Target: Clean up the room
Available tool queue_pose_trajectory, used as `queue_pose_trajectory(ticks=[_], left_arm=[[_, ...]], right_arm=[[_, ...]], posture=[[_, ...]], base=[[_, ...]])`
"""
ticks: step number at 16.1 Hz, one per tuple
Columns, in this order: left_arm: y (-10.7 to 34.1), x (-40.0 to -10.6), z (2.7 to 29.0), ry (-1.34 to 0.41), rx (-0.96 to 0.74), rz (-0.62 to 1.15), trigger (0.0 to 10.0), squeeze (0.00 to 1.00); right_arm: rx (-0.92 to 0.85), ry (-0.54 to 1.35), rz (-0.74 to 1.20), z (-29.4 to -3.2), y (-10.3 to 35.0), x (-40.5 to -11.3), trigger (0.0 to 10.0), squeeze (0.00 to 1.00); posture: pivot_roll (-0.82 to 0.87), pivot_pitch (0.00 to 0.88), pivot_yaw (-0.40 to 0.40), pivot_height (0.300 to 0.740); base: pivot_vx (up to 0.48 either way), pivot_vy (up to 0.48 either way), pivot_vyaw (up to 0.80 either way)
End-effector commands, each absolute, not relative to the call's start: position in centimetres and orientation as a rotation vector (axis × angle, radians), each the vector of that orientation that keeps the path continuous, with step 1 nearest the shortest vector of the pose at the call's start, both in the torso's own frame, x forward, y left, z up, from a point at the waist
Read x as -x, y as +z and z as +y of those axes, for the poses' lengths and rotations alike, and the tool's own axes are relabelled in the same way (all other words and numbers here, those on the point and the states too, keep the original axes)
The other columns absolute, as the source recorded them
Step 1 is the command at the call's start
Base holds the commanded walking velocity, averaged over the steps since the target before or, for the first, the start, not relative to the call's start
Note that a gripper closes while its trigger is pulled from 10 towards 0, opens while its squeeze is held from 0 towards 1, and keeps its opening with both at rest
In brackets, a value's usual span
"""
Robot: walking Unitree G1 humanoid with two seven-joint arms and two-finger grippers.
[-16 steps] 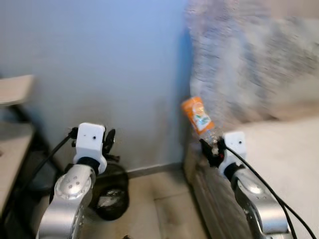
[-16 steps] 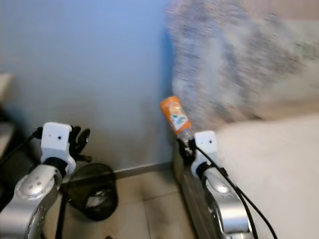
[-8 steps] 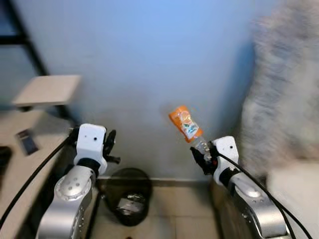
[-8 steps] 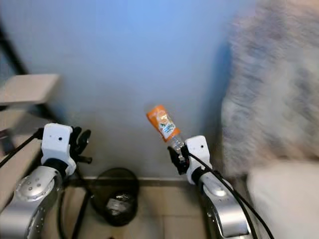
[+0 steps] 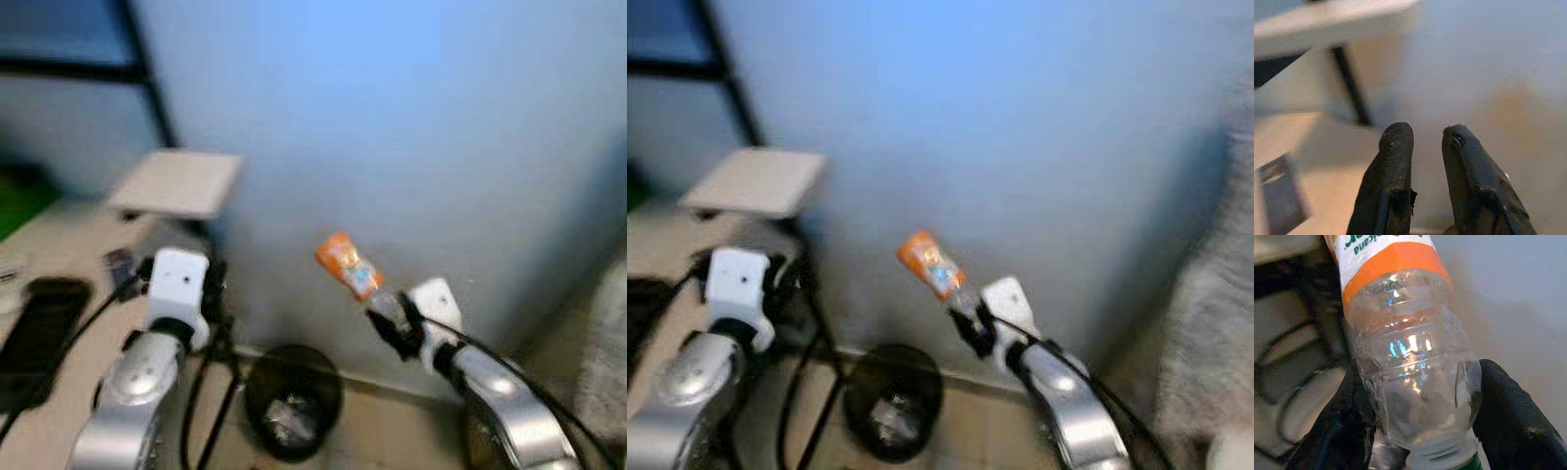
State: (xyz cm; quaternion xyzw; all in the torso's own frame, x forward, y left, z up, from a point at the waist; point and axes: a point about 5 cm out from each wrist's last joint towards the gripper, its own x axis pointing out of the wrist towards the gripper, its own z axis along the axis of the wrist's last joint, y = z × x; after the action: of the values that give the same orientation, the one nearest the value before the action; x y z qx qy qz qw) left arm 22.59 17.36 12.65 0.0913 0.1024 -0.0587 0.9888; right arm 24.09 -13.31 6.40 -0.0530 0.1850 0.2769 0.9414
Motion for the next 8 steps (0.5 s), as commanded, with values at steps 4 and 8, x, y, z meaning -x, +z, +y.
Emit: queue_pose_trajectory(ticks=[4, 8], left_arm=[[12.3, -21.7, 15.9, -0.247, -0.199, 0.23, 10.0, 0.0], [11.5, -21.2, 15.4, -0.402, -0.244, 0.304, 10.0, 0.0]], right_arm=[[0.233, 0.656, 0.426, -15.7, 5.4, -24.5, 10.0, 0.0], [0.281, 0.71, 0.52, -14.5, 3.7, -26.6, 10.0, 0.0]], posture=[[0.04, 0.0, 0.003, 0.74], [0.05, 0.0, -0.006, 0.74]], base=[[0.0, 0.0, 0.0], [0.0, 0.0, 0.0]])
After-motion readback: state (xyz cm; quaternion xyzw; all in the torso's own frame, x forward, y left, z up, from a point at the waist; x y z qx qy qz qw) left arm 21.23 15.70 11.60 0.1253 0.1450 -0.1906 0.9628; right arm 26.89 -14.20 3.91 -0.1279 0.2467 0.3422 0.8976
